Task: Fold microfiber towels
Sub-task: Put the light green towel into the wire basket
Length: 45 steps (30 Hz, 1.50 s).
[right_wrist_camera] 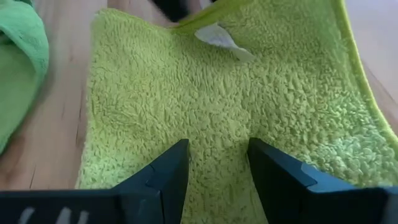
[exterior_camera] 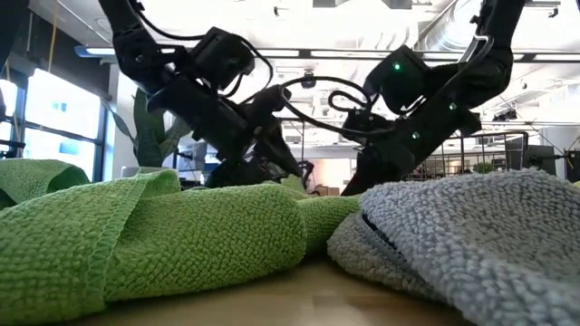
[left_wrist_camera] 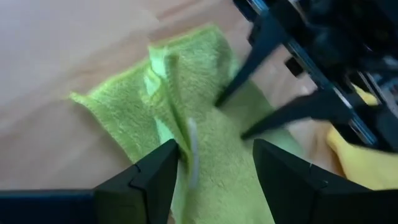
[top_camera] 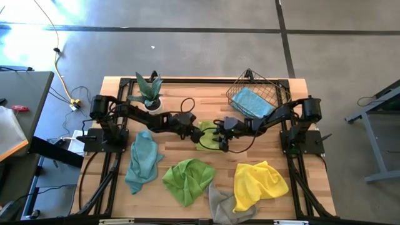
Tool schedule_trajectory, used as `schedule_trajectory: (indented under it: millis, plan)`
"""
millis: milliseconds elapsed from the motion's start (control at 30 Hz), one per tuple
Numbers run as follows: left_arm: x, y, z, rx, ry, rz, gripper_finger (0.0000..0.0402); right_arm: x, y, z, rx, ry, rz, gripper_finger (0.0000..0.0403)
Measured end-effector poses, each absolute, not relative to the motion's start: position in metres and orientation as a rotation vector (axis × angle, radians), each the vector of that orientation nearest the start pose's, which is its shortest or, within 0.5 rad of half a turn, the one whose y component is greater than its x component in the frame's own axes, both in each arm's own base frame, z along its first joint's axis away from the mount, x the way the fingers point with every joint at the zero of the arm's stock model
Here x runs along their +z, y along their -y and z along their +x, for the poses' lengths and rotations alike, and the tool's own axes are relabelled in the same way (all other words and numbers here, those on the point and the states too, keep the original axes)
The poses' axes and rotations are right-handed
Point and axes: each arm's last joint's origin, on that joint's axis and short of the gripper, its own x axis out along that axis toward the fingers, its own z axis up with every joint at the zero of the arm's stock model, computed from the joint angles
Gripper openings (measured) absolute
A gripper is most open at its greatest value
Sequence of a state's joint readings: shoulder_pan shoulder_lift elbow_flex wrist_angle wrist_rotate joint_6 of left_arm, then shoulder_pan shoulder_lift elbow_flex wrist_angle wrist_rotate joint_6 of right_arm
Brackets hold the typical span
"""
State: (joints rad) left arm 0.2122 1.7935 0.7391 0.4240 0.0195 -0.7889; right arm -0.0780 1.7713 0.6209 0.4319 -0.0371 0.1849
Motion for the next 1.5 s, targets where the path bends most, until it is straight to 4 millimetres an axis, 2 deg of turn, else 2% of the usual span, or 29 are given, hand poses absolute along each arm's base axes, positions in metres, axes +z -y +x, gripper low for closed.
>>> schedule_trajectory:
  millis: [100, 233, 400, 533, 833, 967, 1167, 1300, 1500]
  plan:
    - [0.121, -0.071, 0.322, 0.372, -0.544, -0.773, 0.0198, 0.110, 0.021, 0.295, -0.109, -0.720, 0.237, 0.0160]
    - [0.119, -0.070, 0.320, 0.303, -0.603, -0.589, 0.0198, 0.135, 0.017, 0.285, -0.115, -0.722, 0.262, 0.0160]
    - [0.118, -0.064, 0.320, 0.234, -0.645, -0.382, 0.0198, 0.153, 0.016, 0.268, -0.190, -0.772, 0.427, 0.0160]
    - [0.116, -0.055, 0.321, 0.227, -0.680, -0.238, 0.0198, 0.149, 0.016, 0.263, -0.273, -0.819, 0.575, 0.0168]
    - [0.113, -0.032, 0.323, 0.216, -0.710, -0.055, 0.0197, 0.141, 0.018, 0.262, -0.428, -0.827, 0.821, 0.0229]
    - [0.098, -0.029, 0.326, 0.231, -0.723, -0.039, 0.0197, 0.137, 0.021, 0.260, -0.556, -0.815, 0.880, 0.0236]
    - [0.080, -0.030, 0.336, 0.254, -0.656, -0.080, 0.0197, 0.121, 0.021, 0.265, -0.614, -0.830, 0.941, 0.0236]
    - [0.076, -0.030, 0.337, 0.255, -0.652, -0.083, 0.0197, 0.115, 0.021, 0.268, -0.624, -0.829, 0.940, 0.0236]
    - [0.076, -0.030, 0.336, 0.271, -0.651, -0.084, 0.0197, 0.116, 0.020, 0.273, -0.566, -0.781, 0.947, 0.0236]
